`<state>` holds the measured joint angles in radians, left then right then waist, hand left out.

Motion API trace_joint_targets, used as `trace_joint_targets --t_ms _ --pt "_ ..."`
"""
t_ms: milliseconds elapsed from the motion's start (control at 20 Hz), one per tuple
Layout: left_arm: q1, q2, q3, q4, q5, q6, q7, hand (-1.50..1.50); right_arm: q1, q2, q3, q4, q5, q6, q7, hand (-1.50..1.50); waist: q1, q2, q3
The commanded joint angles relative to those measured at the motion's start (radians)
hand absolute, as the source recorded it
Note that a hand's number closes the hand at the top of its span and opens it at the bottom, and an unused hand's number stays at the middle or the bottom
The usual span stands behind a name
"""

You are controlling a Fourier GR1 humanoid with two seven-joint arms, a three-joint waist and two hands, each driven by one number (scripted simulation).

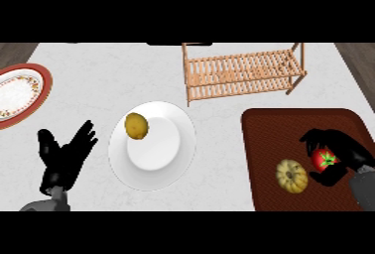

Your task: Pick the tomato from the tray and place it in the tiered shelf

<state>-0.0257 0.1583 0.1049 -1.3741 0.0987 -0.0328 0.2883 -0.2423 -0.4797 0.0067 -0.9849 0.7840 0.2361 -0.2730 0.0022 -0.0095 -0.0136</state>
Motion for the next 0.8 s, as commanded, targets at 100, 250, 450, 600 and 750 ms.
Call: trace_joint_targets --t_ms 100,250,450,600,750 --pt "-0.012 0.008 0.017 0.035 -0.014 0.007 -0.023 0.0 0.091 0.097 0.051 -0.211 -0.004 -0.004 0.043 1.5 -0.009 0.007 0.013" --pt "-0.02 -0.015 -0.009 -0.011 -0.018 0.035 0.049 0.0 0.015 0.309 0.196 -0.33 0.046 0.031 0.26 1.5 -0.002 0.002 0.011" --pt "0.0 -0.019 -0.006 0.014 -0.005 0.006 0.002 0.0 -0.043 0.47 0.336 -0.449 0.014 0.033 0.498 1.5 0.005 0.002 0.011" --pt "-0.004 -0.037 -0.024 0.009 -0.031 0.032 -0.001 0.0 -0.071 0.475 0.369 -0.636 -0.005 0.008 0.621 1.5 -0.009 0.0 0.012" --pt "-0.008 0.008 0.015 0.007 0.006 -0.003 0.026 0.0 -0.087 0.477 0.447 -0.802 -0.016 -0.053 0.764 1.5 -0.011 -0.002 0.012"
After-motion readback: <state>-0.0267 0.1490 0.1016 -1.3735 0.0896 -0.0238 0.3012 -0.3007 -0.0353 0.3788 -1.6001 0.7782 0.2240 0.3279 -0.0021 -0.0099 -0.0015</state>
